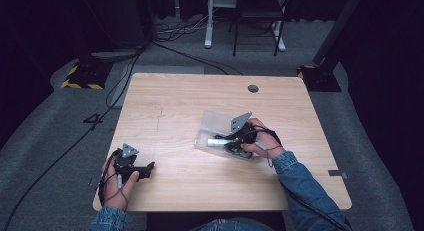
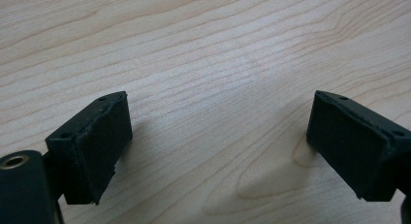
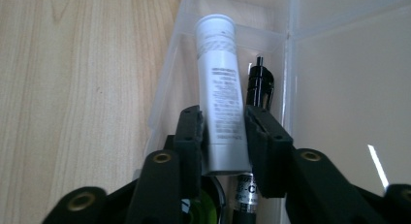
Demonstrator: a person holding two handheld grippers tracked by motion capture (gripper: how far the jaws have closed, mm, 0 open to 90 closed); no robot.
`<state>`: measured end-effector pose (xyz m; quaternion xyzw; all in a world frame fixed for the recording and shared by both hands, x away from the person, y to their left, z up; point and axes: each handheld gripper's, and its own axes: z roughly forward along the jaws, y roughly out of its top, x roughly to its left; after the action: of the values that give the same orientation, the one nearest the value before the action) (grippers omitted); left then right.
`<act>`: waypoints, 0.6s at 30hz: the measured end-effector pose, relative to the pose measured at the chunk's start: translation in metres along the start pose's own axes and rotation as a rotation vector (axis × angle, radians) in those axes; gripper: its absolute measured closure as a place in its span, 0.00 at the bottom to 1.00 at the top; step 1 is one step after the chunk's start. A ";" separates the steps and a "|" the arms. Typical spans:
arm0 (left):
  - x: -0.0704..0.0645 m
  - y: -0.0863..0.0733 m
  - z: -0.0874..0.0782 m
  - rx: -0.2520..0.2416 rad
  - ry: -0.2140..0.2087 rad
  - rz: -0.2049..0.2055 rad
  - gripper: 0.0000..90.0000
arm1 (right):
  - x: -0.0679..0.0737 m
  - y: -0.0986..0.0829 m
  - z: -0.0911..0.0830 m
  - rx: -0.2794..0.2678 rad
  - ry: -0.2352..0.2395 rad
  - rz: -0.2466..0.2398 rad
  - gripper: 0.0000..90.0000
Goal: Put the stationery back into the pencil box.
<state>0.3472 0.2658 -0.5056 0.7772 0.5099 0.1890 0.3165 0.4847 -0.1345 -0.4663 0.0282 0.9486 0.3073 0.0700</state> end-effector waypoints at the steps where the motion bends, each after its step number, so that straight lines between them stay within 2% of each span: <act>1: 0.000 0.000 0.000 0.000 0.000 0.000 0.10 | 0.000 0.000 0.000 -0.001 0.000 0.004 0.72; 11: 0.000 0.000 0.000 0.000 0.000 0.000 0.10 | -0.001 0.000 -0.003 -0.025 -0.008 0.016 0.73; 18: 0.000 0.000 0.000 0.000 0.000 0.000 0.10 | 0.000 0.000 -0.003 -0.010 0.001 0.015 0.77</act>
<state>0.3472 0.2658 -0.5056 0.7771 0.5100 0.1892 0.3165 0.4840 -0.1365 -0.4642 0.0348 0.9469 0.3126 0.0673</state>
